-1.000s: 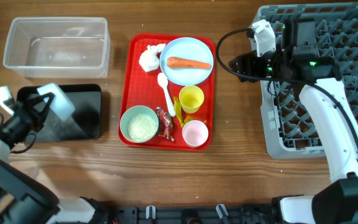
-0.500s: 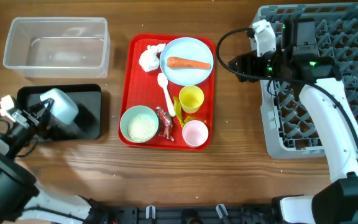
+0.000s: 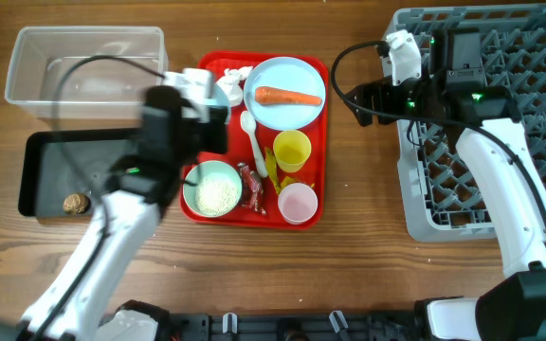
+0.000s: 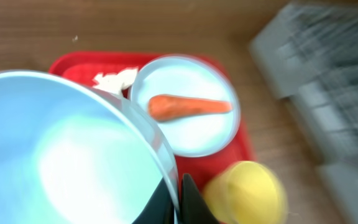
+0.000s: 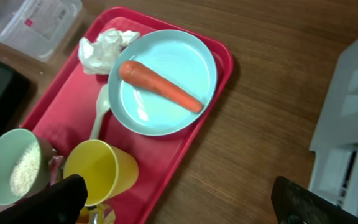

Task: Sort waste into correct bins and load items into the dishwasher rack
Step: 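Return the empty bowl to the red tray and grasp the rice bowl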

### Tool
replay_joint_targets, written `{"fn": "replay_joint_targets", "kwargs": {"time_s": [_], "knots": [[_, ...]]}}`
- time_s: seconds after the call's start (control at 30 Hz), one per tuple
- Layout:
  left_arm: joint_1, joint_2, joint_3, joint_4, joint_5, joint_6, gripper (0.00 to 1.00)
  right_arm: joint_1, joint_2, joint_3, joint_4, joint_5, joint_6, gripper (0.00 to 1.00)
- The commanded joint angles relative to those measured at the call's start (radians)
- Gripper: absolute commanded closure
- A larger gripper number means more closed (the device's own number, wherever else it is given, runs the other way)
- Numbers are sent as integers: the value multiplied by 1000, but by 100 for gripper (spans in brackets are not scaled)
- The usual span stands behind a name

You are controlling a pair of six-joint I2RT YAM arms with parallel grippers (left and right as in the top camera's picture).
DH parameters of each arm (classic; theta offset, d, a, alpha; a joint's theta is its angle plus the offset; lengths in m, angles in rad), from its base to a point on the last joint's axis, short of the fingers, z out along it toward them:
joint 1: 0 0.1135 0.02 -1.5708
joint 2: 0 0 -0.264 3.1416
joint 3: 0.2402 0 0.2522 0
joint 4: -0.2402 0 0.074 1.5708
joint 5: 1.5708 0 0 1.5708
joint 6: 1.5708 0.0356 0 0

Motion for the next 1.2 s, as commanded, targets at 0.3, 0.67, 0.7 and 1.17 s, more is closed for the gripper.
{"fn": "replay_joint_targets", "kwargs": {"time_s": [0.3, 0.67, 0.7, 1.17], "knots": [[-178, 393, 2, 134, -455, 74, 74, -3, 12, 5, -43, 0, 0, 1], [-191, 134, 153, -277, -227, 40, 41, -3, 12, 5, -49, 0, 0, 1], [-191, 95, 151, -358, -171, 39, 48, -3, 12, 5, -48, 0, 0, 1], [-209, 333, -48, -434, -82, -137, 69, -3, 12, 5, -54, 0, 3, 2]]}}
